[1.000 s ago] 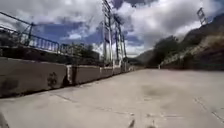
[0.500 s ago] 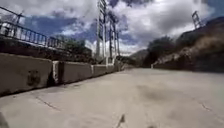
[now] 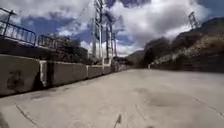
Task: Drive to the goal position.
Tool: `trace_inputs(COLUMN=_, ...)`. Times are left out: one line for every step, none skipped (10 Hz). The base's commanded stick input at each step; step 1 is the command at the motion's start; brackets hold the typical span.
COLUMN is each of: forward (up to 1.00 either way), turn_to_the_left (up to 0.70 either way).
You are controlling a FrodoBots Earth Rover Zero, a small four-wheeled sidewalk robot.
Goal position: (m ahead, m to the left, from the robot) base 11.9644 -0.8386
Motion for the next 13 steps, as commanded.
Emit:
trace_inputs(forward=0.70, turn_to_the_left=0.00)
trace_inputs(forward=0.70, turn_to_the_left=0.00)
trace_inputs(forward=0.70, turn_to_the_left=0.00)
trace_inputs(forward=0.70, turn_to_the_left=0.00)
trace_inputs(forward=0.70, turn_to_the_left=0.00)
trace_inputs(forward=0.70, turn_to_the_left=0.00)
trace_inputs(forward=0.70, turn_to_the_left=0.00)
trace_inputs(forward=0.70, turn_to_the_left=0.00)
trace_inputs(forward=0.70, turn_to_the_left=0.00)
trace_inputs(forward=0.70, turn_to_the_left=0.00)
trace_inputs(forward=0.70, turn_to_the_left=0.00)
trace_inputs(forward=0.70, turn_to_the_left=0.00)
trace_inputs(forward=0.70, turn_to_the_left=0.27)
